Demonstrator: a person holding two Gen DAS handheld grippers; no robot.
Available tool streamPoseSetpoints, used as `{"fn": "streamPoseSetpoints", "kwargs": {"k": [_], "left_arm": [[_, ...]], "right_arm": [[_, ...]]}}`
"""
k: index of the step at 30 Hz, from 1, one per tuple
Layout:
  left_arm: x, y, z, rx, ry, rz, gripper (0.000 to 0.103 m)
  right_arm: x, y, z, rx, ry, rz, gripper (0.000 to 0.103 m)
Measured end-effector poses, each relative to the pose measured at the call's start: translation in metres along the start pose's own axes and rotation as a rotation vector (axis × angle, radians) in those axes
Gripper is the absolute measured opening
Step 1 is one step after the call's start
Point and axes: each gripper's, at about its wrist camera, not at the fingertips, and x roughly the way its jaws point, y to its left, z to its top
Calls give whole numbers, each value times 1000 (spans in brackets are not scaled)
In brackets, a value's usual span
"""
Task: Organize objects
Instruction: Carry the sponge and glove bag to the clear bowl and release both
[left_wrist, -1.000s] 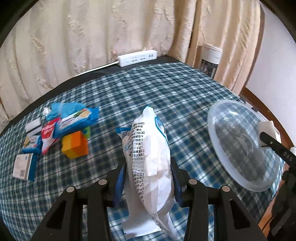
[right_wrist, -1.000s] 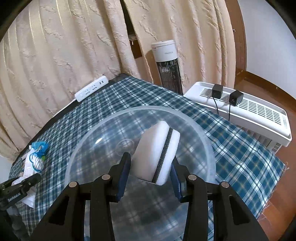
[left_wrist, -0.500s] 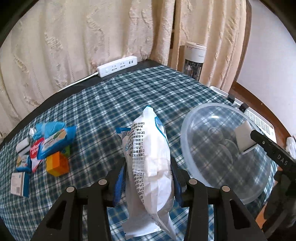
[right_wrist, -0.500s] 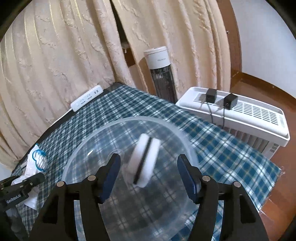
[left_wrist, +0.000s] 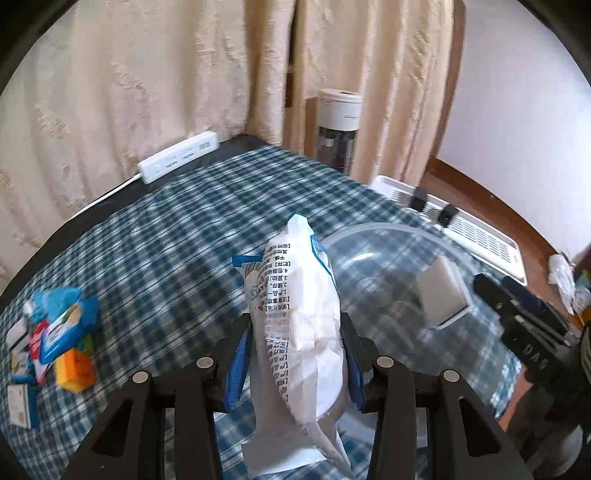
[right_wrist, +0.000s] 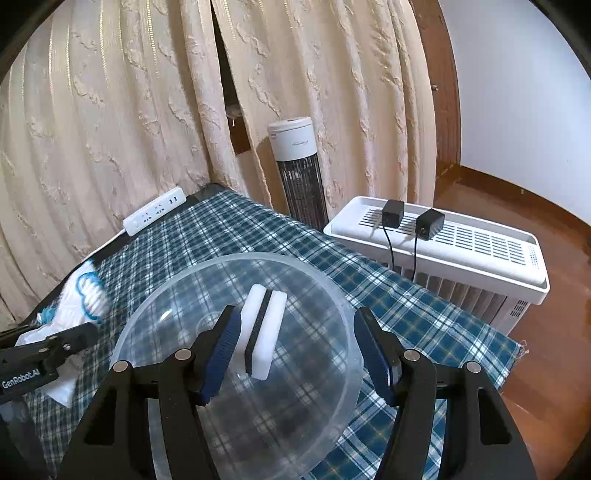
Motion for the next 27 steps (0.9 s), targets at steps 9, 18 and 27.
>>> {"fn": "streamPoseSetpoints", "kwargs": {"k": [9,18,27], "left_arm": [[16,-20,4,72,2,-115,74],[1,-5,0,62,-80,-25,85],[-5,10,-8,22,-74,18,86]], "right_arm": [[-1,0,-2,15,-2,9,65],[-9,10,-2,8,-16,42,65],[-10,20,1,53,15,207,65]]}}
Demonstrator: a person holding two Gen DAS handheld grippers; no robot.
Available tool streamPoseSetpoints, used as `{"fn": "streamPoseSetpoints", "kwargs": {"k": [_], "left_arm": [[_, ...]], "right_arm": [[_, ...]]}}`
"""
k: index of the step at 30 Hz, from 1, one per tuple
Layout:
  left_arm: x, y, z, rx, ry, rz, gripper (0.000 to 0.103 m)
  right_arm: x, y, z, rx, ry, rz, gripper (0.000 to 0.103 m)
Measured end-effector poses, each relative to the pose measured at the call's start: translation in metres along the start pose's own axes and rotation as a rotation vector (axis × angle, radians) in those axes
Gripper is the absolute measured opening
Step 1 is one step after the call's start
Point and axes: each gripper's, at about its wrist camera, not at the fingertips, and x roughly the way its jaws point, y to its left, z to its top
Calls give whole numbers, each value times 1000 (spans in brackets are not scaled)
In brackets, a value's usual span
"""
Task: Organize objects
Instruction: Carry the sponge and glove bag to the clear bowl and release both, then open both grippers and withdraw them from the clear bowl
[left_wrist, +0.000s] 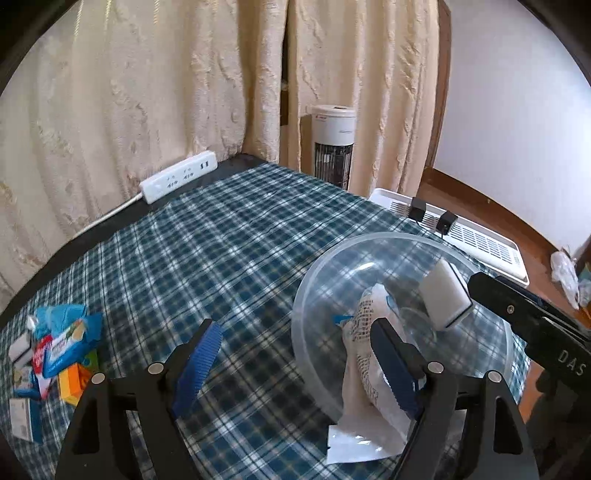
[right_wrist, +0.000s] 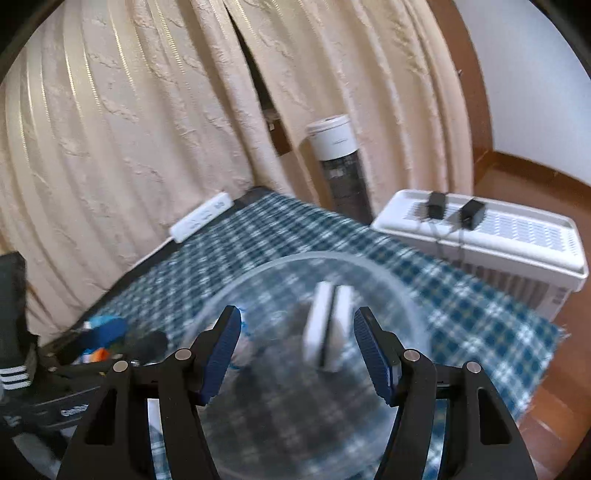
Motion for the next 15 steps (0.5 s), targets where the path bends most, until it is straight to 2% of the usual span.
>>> {"fn": "streamPoseSetpoints", "kwargs": {"k": [5,9,11,15], "left_arm": [[-8,9,-11,-12,-3,16,86],[-10,17,-17,-35,7,30,87],[-10,19,-18,-41,11,29,87],[-9,18,-23,-41,18,32,88]], "right_arm": [[6,1,-3,14,21,34,65],[19,-3,-5,65,87,135,65],[20,-1,-5,58,77,137,65],[29,-4,-6,114,130,252,65]]}}
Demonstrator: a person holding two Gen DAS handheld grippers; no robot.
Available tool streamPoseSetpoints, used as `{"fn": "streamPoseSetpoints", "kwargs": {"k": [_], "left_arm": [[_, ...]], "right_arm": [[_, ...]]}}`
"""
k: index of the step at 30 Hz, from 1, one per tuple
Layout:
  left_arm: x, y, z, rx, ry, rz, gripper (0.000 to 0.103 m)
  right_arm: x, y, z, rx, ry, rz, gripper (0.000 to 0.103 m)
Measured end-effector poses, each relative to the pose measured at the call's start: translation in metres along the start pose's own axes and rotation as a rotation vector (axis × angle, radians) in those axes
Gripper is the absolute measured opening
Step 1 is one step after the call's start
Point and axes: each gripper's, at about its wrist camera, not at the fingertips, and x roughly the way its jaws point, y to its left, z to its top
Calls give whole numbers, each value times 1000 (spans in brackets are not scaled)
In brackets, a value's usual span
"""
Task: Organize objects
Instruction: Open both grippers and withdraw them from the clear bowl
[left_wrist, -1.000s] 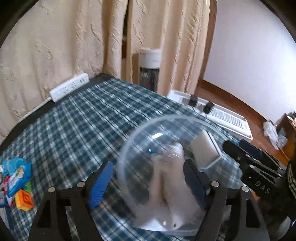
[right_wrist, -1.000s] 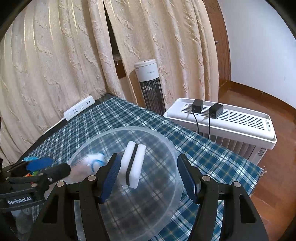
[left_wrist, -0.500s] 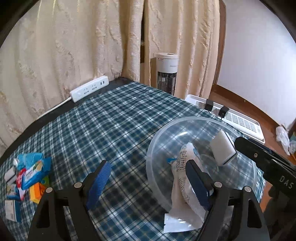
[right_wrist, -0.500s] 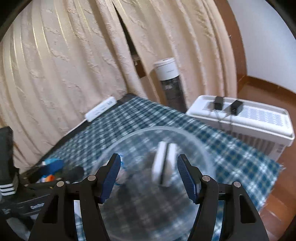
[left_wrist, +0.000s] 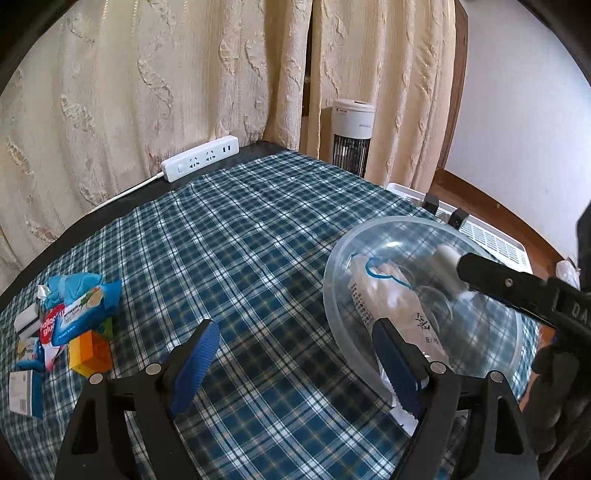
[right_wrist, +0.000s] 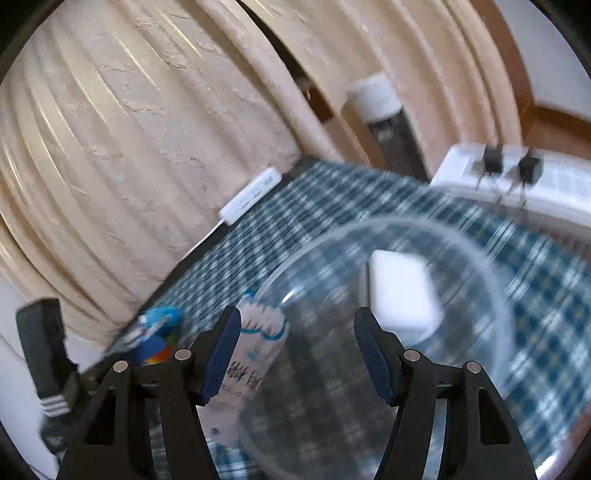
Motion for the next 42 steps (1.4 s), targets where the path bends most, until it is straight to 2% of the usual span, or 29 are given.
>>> {"fn": "streamPoseSetpoints", "kwargs": {"k": [7,15,19,34,42], "left_arm": [[13,-13,-9,10,49,-8,89],[23,-35,-6,31,59,-9,89],[22,-34,-7,37,57,-22,89],[-5,23,-11,-97,24,32,91],[-20,70,-23,-172,9,96,97]], "right_arm": [[1,1,0,3,-18,2,65],[-14,5,-1,-10,-64,-18,65],[-17,11,-3,-22,-73,-19,65],[-22,40,-8,-64,-90,-31,65],[-12,75,-17,-157,-90,-51,65]]}}
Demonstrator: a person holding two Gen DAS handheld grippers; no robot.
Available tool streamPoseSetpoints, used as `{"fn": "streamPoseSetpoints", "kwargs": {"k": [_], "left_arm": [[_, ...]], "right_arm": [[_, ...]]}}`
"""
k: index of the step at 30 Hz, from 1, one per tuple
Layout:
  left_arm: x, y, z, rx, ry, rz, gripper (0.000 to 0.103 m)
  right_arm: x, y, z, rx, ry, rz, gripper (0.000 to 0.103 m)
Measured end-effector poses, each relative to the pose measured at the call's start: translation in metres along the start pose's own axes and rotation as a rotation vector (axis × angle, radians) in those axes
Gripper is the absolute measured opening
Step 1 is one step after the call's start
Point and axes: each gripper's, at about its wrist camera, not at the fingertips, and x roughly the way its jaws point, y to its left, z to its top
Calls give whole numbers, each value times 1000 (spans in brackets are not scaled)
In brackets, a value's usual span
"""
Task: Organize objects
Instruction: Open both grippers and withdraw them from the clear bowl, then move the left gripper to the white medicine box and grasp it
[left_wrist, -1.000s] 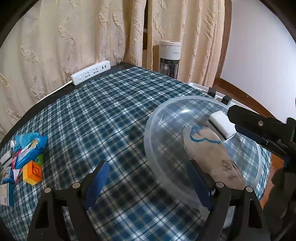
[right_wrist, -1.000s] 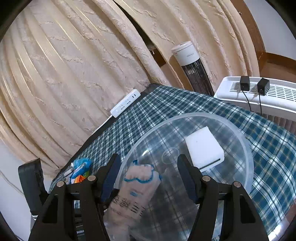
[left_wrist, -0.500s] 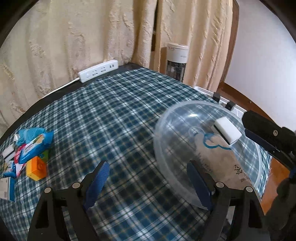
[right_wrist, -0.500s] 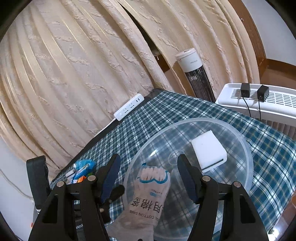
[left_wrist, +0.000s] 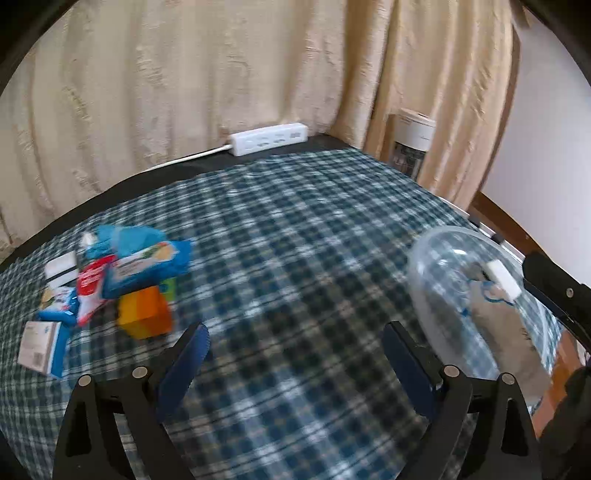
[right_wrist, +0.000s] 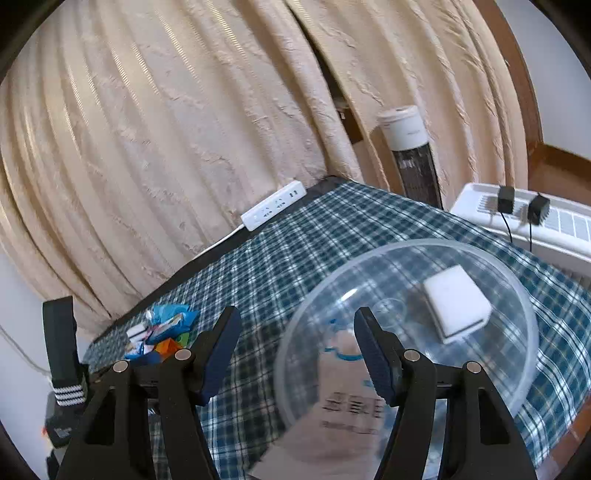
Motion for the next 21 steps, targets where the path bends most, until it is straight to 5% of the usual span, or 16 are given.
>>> {"fn": "streamPoseSetpoints", "kwargs": {"k": [21], "left_arm": [[-11,130,-34,-181,29,195,102]], "right_arm": [[47,91,-32,-167,101,73,67]]}}
